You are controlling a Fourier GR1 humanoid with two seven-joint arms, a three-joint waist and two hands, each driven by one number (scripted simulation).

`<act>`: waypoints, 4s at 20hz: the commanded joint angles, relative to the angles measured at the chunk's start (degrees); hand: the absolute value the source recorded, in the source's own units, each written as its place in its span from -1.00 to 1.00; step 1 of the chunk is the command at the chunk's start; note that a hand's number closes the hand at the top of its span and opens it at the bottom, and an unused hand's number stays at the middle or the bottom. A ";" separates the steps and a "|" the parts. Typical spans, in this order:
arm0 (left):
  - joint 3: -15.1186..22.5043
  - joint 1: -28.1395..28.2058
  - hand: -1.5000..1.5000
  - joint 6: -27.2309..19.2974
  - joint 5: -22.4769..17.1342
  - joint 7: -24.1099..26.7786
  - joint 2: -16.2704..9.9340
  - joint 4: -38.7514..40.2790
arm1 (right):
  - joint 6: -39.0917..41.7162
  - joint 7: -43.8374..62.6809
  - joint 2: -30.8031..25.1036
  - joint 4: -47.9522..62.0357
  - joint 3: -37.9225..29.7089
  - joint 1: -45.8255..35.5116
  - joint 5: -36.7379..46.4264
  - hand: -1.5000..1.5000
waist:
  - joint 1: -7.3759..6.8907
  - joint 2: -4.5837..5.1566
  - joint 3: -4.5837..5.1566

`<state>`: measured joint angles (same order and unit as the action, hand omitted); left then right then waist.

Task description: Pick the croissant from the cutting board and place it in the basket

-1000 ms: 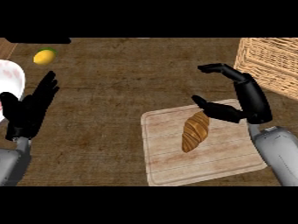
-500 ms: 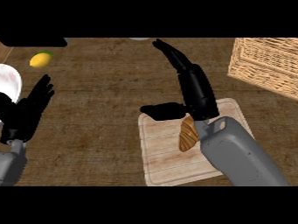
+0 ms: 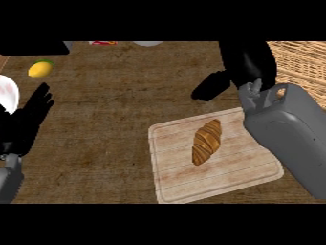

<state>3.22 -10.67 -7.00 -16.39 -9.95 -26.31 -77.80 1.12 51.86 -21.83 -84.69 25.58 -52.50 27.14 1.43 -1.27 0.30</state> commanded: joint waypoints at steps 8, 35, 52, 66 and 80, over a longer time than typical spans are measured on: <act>-2.10 0.30 0.00 1.71 -1.04 -0.04 -0.76 -0.14 | 26.04 20.64 -6.25 -7.67 -9.28 -4.82 -23.64 -1.00 | -0.01 0.52 -0.22; -3.68 -2.00 0.00 3.33 4.12 -1.08 3.37 0.03 | 1.24 -13.54 -0.13 -25.73 -7.10 42.02 0.61 -1.00 | -1.43 1.38 -0.34; -6.43 -1.30 0.00 5.32 6.77 -6.35 6.20 -4.26 | 3.84 -18.67 9.11 -7.43 -7.87 39.45 7.47 -1.00 | -1.44 1.21 -0.31; -8.18 3.06 0.00 7.66 10.25 -3.14 9.96 -5.75 | 5.27 -30.85 12.32 -6.88 -11.93 43.72 7.32 -1.00 | -1.56 1.23 -0.31; -9.53 4.85 0.00 8.54 13.37 -2.43 12.38 -8.48 | 5.45 -26.98 17.12 -2.27 -11.44 40.21 17.06 -1.00 | -1.64 1.23 -0.30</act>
<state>-7.45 -9.57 2.25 -4.61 -13.12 -15.87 -82.63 5.87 23.37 -6.16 -88.59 15.17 -9.35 42.77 -0.05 -0.02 -0.01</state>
